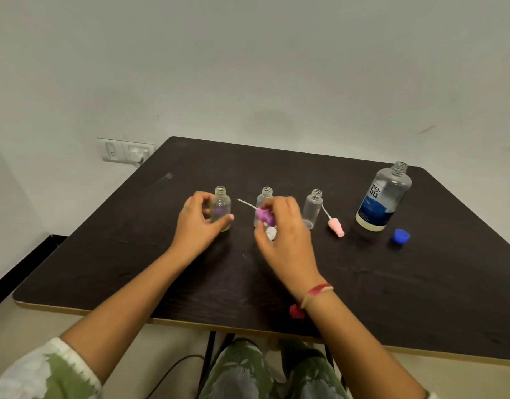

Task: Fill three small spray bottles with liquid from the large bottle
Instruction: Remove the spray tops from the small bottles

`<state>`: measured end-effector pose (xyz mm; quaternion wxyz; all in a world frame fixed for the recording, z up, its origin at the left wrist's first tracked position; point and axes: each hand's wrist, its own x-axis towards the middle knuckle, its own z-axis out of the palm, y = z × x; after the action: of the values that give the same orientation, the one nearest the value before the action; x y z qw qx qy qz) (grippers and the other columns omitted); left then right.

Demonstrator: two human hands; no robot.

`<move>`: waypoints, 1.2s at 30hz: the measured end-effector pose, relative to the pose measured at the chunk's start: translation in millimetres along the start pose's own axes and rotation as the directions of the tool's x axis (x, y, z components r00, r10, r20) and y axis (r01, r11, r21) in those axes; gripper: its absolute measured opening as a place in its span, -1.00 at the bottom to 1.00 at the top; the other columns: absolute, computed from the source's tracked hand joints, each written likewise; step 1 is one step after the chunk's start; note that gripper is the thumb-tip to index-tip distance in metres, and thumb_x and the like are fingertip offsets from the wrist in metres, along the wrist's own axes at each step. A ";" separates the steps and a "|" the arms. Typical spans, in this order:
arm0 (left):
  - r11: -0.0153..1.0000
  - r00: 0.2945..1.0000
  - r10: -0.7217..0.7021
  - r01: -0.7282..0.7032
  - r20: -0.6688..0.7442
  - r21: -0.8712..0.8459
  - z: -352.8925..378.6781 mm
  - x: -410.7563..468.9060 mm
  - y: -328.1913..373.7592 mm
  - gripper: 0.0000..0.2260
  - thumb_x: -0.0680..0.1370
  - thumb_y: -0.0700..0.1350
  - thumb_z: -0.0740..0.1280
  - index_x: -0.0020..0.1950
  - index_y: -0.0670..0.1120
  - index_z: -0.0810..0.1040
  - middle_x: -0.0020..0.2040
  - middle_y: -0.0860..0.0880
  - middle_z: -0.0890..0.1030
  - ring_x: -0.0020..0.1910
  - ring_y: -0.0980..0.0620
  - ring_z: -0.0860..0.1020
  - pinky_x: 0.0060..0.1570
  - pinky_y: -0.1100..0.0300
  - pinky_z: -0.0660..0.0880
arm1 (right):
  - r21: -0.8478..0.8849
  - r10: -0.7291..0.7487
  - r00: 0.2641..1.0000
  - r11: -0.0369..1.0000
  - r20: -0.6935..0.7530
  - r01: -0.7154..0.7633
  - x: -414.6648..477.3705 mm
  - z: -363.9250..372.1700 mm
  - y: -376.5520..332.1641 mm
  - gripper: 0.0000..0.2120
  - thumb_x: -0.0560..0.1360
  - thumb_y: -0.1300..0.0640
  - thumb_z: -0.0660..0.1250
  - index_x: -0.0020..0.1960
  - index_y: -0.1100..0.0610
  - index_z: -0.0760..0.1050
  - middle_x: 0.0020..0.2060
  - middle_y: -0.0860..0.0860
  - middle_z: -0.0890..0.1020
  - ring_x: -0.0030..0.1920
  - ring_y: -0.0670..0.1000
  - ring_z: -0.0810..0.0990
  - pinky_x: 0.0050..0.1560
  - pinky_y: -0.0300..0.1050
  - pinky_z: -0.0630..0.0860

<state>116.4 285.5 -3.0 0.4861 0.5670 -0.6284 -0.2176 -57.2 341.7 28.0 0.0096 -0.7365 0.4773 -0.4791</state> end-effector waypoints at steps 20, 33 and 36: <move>0.987 0.999 -0.038 0.043 0.036 -0.155 10.2 39.6 -21.9 -0.59 0.39 -0.25 0.50 0.15 -0.04 0.44 -0.01 0.10 0.55 -0.06 0.25 0.54 -0.12 0.52 0.45 | -0.300 0.052 0.959 0.953 0.277 0.035 16.9 67.8 9.8 -0.84 0.49 0.26 0.27 0.07 0.21 0.50 -0.05 0.12 0.50 -0.30 0.14 0.54 -0.41 -0.09 0.32; 0.993 0.998 -0.018 0.025 0.066 -0.117 10.7 41.0 -33.8 -0.32 0.33 -0.18 0.55 0.36 -0.01 0.30 0.28 -0.05 0.48 0.25 0.01 0.48 0.25 0.02 0.46 | -0.366 0.087 0.935 0.929 0.343 0.047 23.3 71.8 7.0 -0.85 0.56 0.18 0.19 0.11 0.17 0.42 0.02 0.12 0.52 -0.09 0.18 0.57 -0.22 -0.07 0.32; 0.992 0.996 -0.038 0.047 0.076 -0.119 9.3 41.5 -35.7 -0.27 0.35 -0.17 0.53 0.42 0.01 0.24 0.34 -0.07 0.41 0.31 0.01 0.42 0.31 0.03 0.40 | -0.335 0.101 0.931 0.942 0.351 0.024 21.7 70.4 6.5 -0.83 0.55 0.17 0.21 0.13 0.16 0.41 0.04 0.11 0.52 -0.07 0.17 0.56 -0.18 -0.06 0.37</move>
<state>131.2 235.2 -21.3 0.4912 0.5415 -0.6192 -0.2864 -9.6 291.6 2.0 -0.0174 -0.7936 0.5560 -0.2466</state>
